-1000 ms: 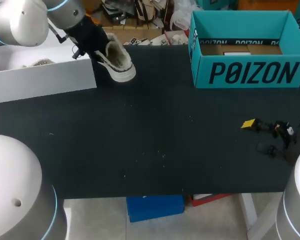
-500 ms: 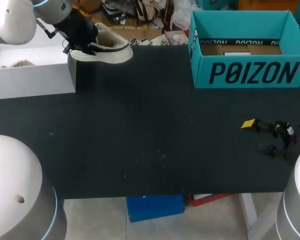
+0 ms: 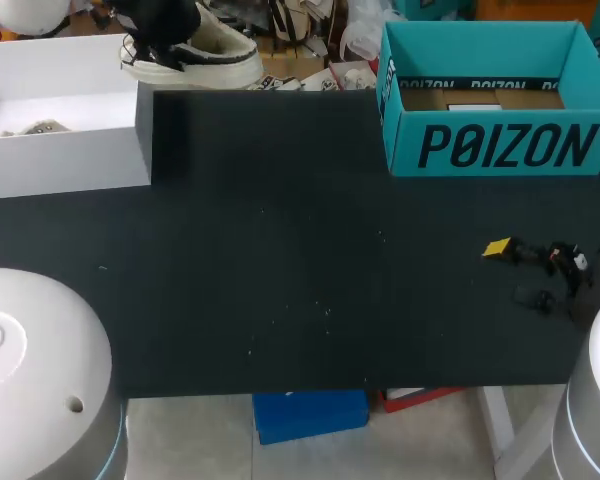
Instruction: Take the shoe out of the shoebox, open the shoe tongue, remove and reinsert the insole, then place the shoe into the shoebox
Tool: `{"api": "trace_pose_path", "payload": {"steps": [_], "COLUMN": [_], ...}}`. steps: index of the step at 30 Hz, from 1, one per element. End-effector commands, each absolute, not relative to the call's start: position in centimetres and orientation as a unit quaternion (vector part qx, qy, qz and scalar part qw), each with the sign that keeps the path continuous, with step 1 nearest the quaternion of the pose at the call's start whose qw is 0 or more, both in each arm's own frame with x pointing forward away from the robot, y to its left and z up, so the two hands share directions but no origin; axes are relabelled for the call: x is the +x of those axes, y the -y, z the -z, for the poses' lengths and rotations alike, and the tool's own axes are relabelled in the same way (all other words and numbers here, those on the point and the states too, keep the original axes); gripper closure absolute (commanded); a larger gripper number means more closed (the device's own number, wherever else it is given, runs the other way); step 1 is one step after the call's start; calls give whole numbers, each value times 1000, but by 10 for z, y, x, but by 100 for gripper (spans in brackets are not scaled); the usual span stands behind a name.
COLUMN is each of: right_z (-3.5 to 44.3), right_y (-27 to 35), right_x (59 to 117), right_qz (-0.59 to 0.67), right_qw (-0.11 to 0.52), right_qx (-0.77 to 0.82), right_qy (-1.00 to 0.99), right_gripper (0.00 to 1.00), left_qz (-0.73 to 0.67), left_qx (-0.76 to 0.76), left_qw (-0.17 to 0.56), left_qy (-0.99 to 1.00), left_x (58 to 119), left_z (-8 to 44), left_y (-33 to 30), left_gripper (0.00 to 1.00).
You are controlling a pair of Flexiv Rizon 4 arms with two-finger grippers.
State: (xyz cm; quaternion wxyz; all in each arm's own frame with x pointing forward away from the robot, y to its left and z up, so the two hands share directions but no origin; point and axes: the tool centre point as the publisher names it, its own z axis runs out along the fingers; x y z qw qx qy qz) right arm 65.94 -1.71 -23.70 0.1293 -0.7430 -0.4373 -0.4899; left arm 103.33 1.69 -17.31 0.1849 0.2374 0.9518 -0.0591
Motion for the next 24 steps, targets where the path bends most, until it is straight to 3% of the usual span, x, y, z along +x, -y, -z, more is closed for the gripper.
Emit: {"api": "trace_pose_path", "payload": {"steps": [1, 24], "right_z": [236, 236], "right_y": [17, 17], "right_x": [658, 658], "right_qz": [491, 491], "right_qw": [129, 129], "right_qx": [-743, -743], "right_qy": [436, 436], "right_gripper": [0, 0], "left_qz": [45, -68], "left_qx": [218, 56], "left_qw": [190, 202], "left_qy": [-956, -976], "left_x": [1027, 1071], "left_z": [163, 179], "left_y": [-42, -226], "left_gripper": [100, 100]}}
